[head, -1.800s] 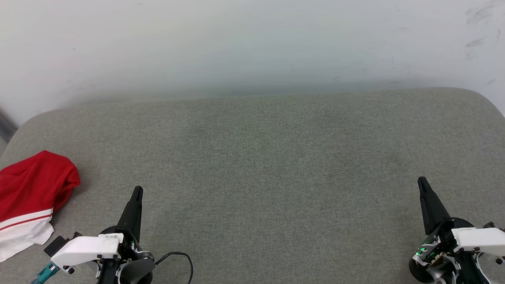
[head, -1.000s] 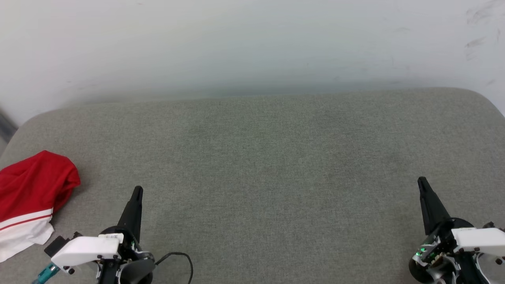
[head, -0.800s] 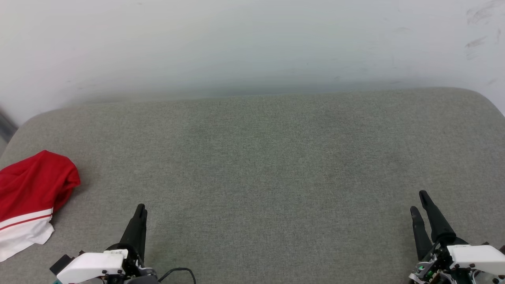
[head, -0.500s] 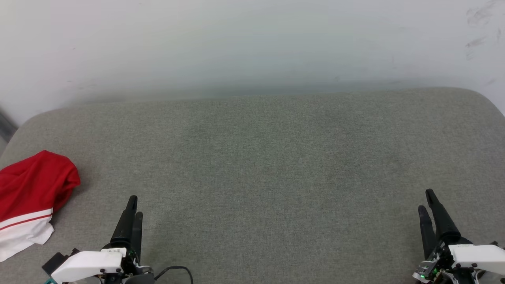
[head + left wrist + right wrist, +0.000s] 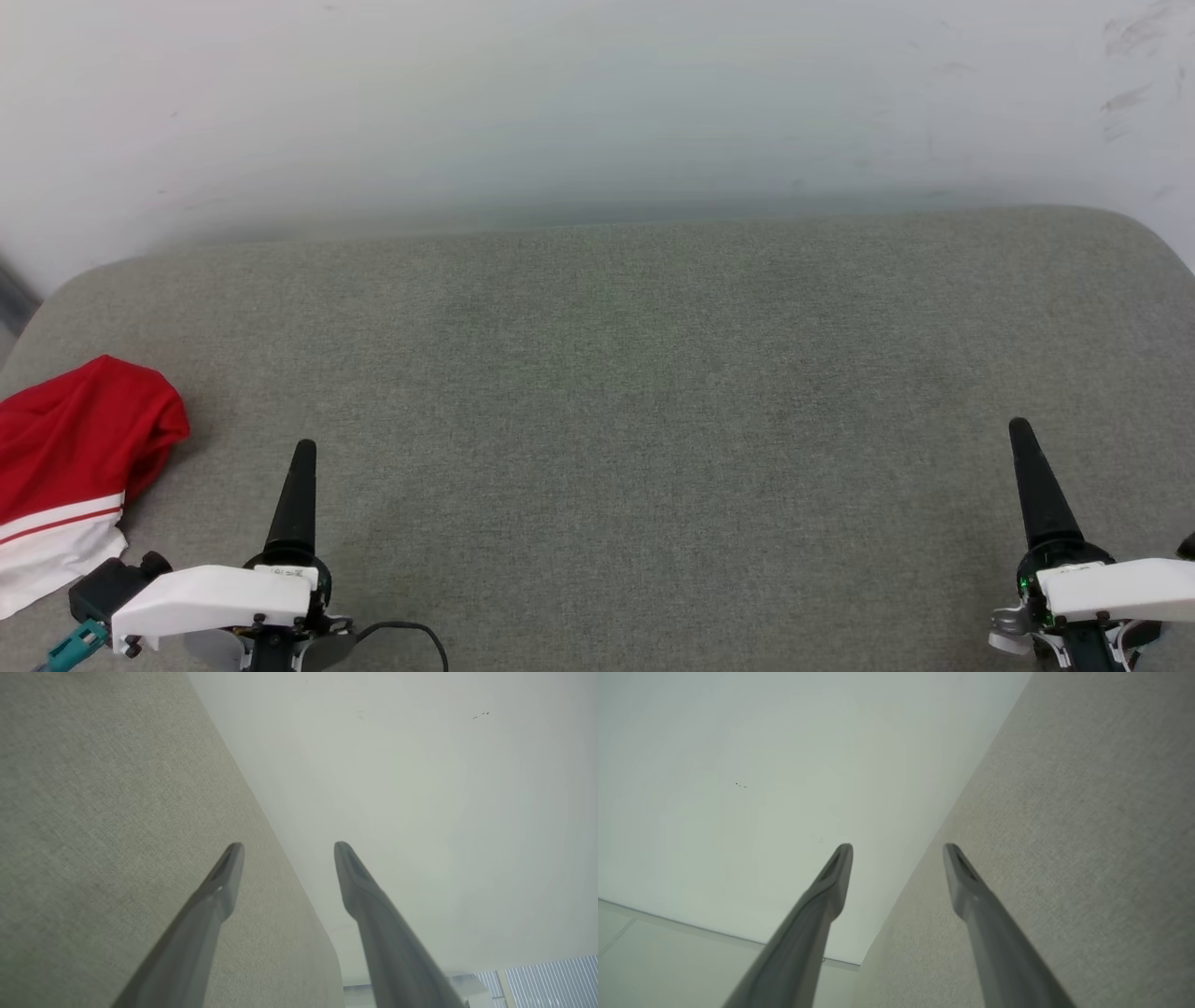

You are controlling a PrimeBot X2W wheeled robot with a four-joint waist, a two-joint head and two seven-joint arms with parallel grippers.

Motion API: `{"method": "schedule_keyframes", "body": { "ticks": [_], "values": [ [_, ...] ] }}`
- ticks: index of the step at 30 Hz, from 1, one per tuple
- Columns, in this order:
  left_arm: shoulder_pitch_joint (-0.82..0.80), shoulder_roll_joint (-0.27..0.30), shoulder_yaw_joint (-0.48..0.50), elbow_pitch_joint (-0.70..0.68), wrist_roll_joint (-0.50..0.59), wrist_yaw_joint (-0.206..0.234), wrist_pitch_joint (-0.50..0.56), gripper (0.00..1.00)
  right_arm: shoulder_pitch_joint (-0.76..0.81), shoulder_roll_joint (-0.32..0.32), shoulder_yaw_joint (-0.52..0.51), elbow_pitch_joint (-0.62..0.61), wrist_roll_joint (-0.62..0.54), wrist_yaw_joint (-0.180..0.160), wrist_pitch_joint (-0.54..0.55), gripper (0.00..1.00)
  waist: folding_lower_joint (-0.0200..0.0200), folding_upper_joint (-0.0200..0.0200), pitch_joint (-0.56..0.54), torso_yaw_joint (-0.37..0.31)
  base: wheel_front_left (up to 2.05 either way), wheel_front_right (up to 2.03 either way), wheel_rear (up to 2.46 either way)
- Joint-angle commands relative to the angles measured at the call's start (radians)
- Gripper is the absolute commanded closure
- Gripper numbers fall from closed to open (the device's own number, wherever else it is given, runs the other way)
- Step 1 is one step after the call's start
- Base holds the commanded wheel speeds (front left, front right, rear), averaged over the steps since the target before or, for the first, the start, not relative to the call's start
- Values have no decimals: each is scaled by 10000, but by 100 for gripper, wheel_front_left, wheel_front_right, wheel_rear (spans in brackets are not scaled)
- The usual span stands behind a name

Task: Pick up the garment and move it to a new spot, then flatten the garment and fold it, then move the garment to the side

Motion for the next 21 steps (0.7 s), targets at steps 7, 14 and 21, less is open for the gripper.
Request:
{"method": "schedule_keyframes", "body": {
  "ticks": [7, 14, 21],
  "values": [
    [80, 43, -413, -628, 2229, 529, -348, 0, 42, -15, 330, -731, -2273, 2, -349, 0, 0, 0, 9, 11, 0, 0, 0],
    [251, 103, -738, -771, 3810, 921, -608, 0, 216, -16, 686, -955, -4123, 2, -607, 0, 0, 0, 2, 25, 0, 0, 0],
    [366, 337, -1140, -870, 5021, 1284, -852, 0, 370, -16, 792, -1051, -5393, 2, -844, 0, 0, 0, -3, 40, 0, 0, 0]
  ]
}}
